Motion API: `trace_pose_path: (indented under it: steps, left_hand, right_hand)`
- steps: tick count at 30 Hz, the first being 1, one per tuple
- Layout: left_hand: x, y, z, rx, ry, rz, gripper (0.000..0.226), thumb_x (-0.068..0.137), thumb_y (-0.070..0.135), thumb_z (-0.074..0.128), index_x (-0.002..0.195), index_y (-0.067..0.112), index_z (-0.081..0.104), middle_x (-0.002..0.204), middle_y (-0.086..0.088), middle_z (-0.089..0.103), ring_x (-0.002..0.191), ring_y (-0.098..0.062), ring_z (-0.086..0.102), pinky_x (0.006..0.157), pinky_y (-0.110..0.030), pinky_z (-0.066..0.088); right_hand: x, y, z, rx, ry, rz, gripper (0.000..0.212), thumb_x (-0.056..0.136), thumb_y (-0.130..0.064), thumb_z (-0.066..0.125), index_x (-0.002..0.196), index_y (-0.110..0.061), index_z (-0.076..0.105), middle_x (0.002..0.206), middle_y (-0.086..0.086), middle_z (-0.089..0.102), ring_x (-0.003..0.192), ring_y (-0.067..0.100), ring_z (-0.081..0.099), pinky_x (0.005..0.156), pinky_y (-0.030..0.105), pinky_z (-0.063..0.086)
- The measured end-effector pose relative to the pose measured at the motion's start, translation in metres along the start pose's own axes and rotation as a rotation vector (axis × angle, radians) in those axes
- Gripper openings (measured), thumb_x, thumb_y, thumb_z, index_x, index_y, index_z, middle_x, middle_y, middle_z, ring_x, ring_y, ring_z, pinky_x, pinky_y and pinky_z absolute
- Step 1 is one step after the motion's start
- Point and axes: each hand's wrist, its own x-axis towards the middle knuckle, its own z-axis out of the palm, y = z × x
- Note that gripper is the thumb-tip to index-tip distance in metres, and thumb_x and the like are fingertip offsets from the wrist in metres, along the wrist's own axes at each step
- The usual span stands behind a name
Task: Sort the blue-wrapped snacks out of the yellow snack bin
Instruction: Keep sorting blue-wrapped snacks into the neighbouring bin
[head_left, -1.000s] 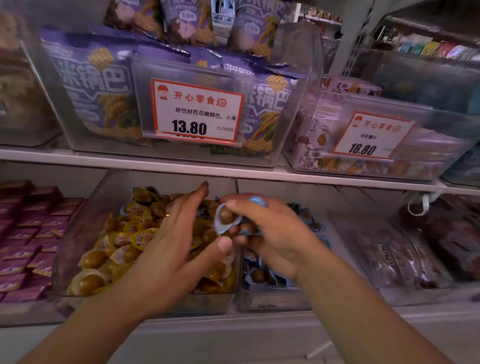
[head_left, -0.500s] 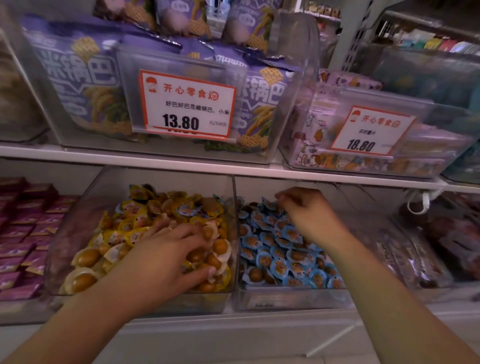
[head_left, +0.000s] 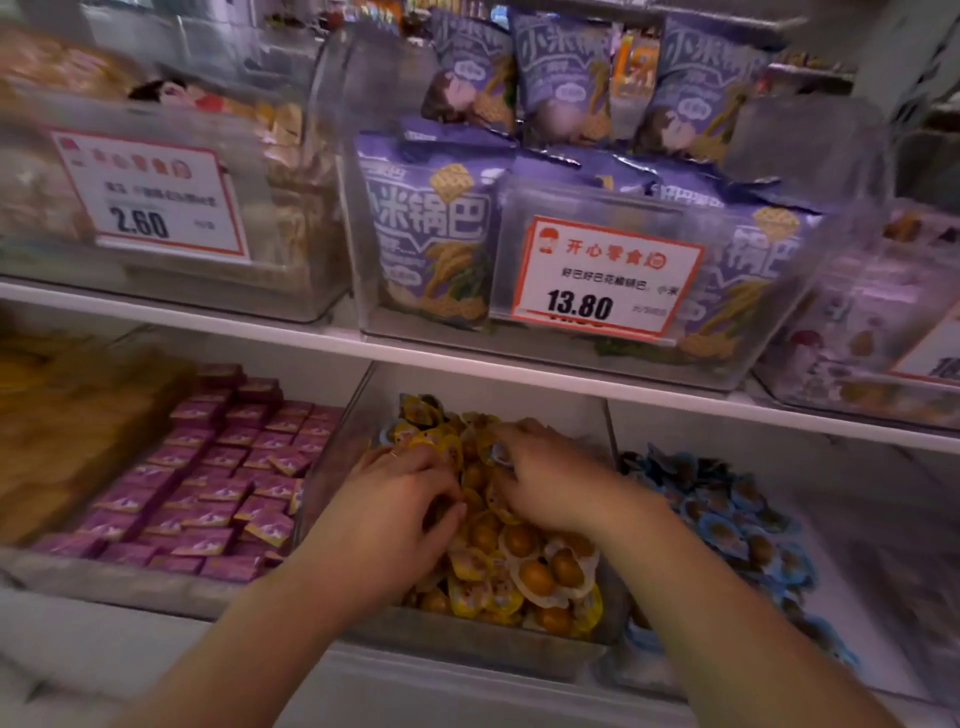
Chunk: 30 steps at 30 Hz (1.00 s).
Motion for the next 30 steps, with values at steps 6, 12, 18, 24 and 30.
trace_pose_path:
  steps: [6, 12, 18, 24, 30]
  left_hand:
    - [-0.010, -0.009, 0.001, -0.163, 0.158, -0.092, 0.024, 0.094, 0.044, 0.050, 0.101, 0.030, 0.068, 0.107, 0.014, 0.058, 0.100, -0.011, 0.057, 0.089, -0.035, 0.048]
    - [-0.013, -0.008, 0.016, -0.106, 0.076, -0.231, 0.040, 0.095, 0.052, 0.042, 0.127, 0.032, 0.052, 0.133, 0.003, 0.049, 0.120, -0.022, 0.050, 0.101, -0.039, 0.043]
    - [-0.008, -0.007, 0.022, -0.102, 0.083, -0.278, 0.047, 0.094, 0.053, 0.046, 0.133, 0.027, 0.046, 0.131, -0.001, 0.051, 0.120, -0.026, 0.050, 0.101, -0.041, 0.041]
    - [-0.006, -0.008, 0.019, -0.242, 0.039, -0.295, 0.071, 0.086, 0.065, 0.045, 0.147, 0.030, 0.033, 0.150, 0.002, 0.036, 0.138, -0.022, 0.037, 0.112, -0.041, 0.034]
    - [-0.006, -0.009, 0.010, -0.420, 0.245, -0.282, 0.078, 0.077, 0.069, 0.052, 0.144, 0.030, 0.038, 0.149, 0.006, 0.033, 0.136, -0.011, 0.037, 0.110, -0.030, 0.037]
  right_hand:
    - [0.029, 0.007, 0.019, 0.050, -0.143, 0.184, 0.056, 0.094, -0.050, 0.043, 0.146, -0.030, 0.040, 0.149, 0.010, 0.046, 0.132, 0.030, 0.048, 0.103, 0.033, 0.041]
    - [0.039, 0.012, 0.022, 0.020, -0.254, 0.295, 0.065, 0.095, -0.057, 0.039, 0.152, -0.026, 0.033, 0.159, 0.010, 0.031, 0.141, 0.030, 0.038, 0.113, 0.037, 0.036]
    - [0.044, 0.013, 0.009, 0.386, -0.190, 0.452, 0.041, 0.092, -0.050, 0.054, 0.113, -0.018, 0.070, 0.104, 0.000, 0.071, 0.084, 0.016, 0.065, 0.074, 0.025, 0.053]
    - [0.051, -0.011, 0.006, 1.108, -0.046, 0.533, 0.015, 0.088, -0.026, 0.060, 0.083, -0.014, 0.068, 0.065, 0.003, 0.065, 0.055, 0.017, 0.060, 0.057, 0.028, 0.052]
    - [0.026, -0.032, -0.006, 1.544, -0.048, 0.447, 0.016, 0.091, -0.014, 0.055, 0.095, -0.003, 0.067, 0.094, 0.019, 0.066, 0.081, 0.027, 0.063, 0.085, 0.043, 0.051]
